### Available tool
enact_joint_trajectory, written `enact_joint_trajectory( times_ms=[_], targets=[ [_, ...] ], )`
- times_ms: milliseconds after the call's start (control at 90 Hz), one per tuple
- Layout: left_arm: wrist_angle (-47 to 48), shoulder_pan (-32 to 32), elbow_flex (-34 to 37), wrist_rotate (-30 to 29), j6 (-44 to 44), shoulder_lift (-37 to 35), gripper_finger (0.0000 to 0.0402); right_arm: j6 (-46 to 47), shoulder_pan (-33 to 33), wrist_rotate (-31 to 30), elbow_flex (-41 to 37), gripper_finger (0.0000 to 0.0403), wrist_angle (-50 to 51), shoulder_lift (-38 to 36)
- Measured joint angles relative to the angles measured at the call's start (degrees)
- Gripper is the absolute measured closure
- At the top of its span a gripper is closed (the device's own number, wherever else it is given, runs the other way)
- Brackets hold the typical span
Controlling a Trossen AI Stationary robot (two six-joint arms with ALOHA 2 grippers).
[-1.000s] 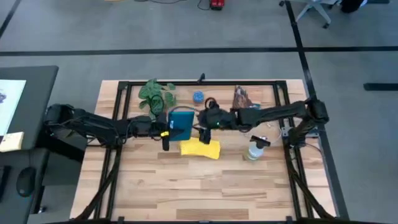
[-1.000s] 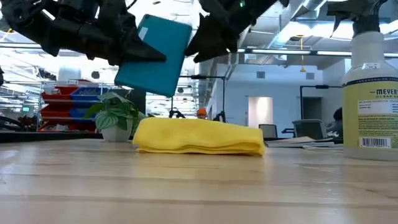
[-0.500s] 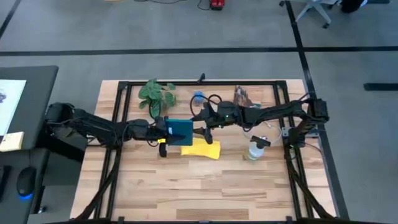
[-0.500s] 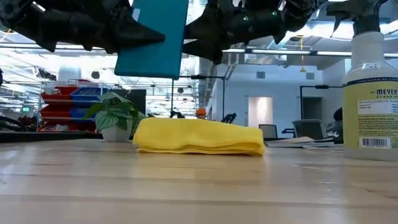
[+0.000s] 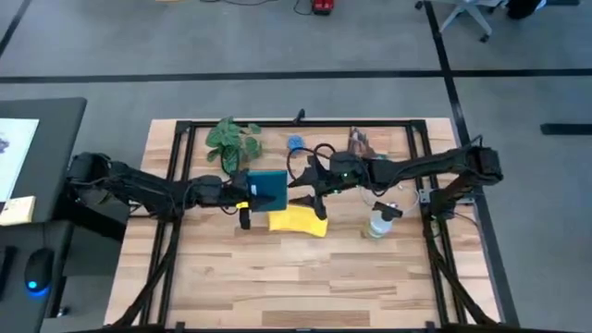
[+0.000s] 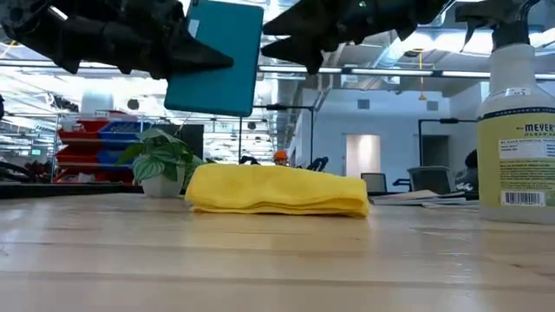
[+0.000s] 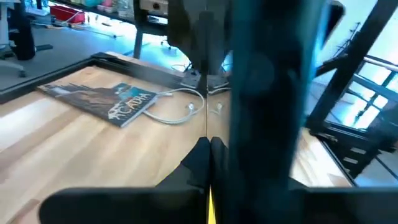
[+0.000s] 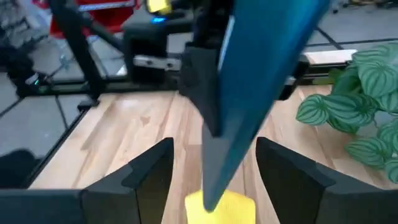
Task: Apply microfiber cloth
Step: Wipe the back of the blue tablet using the yellow microfiber cloth
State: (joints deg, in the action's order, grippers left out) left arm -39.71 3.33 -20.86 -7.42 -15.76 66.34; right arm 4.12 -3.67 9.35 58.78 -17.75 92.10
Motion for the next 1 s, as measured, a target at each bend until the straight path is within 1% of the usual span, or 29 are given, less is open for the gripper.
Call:
enact_joint_trajectory(
  times_ms=[189,278,356,411,489,533,667,811,911,1000],
  targets=[
    [0.03,0.02,0.00,0.20,0.08,0.00,0.0391,2.17,0.27,1.59,0.06,0.0191,-15.72,5.58],
    [0.04,0.07,0.00,0.57,0.13,0.01,0.0391,3.22,0.36,1.90,0.07,0.0211,-18.71,6.86],
    [0.15,0.04,0.00,0.69,0.12,0.01,0.0391,3.39,0.29,1.81,0.00,0.0250,-19.32,7.38],
    [0.16,0.03,0.00,0.64,0.16,0.01,0.0391,3.45,0.26,1.57,0.00,0.0292,-19.30,7.38],
    [0.15,0.04,0.00,0.70,0.20,0.01,0.0391,3.62,0.20,1.24,0.00,0.0364,-19.16,7.38],
    [0.47,0.04,0.00,0.64,0.77,0.00,0.0390,3.93,0.24,0.94,0.00,0.0383,-18.86,7.38],
    [1.06,0.04,0.00,0.50,1.22,0.01,0.0373,4.89,0.08,-0.61,0.13,0.0388,-16.14,7.25],
    [1.73,0.04,0.02,0.63,1.46,-0.69,0.0335,4.89,-0.19,-0.55,0.07,0.0391,-11.36,6.94],
    [2.05,0.04,0.02,1.93,1.43,-1.78,0.0309,4.87,-0.17,-0.47,0.07,0.0391,-9.97,6.79],
    [3.37,0.02,0.02,2.08,1.57,-3.49,0.0296,4.88,-0.17,-0.42,0.07,0.0391,-9.76,6.79]
  ],
)
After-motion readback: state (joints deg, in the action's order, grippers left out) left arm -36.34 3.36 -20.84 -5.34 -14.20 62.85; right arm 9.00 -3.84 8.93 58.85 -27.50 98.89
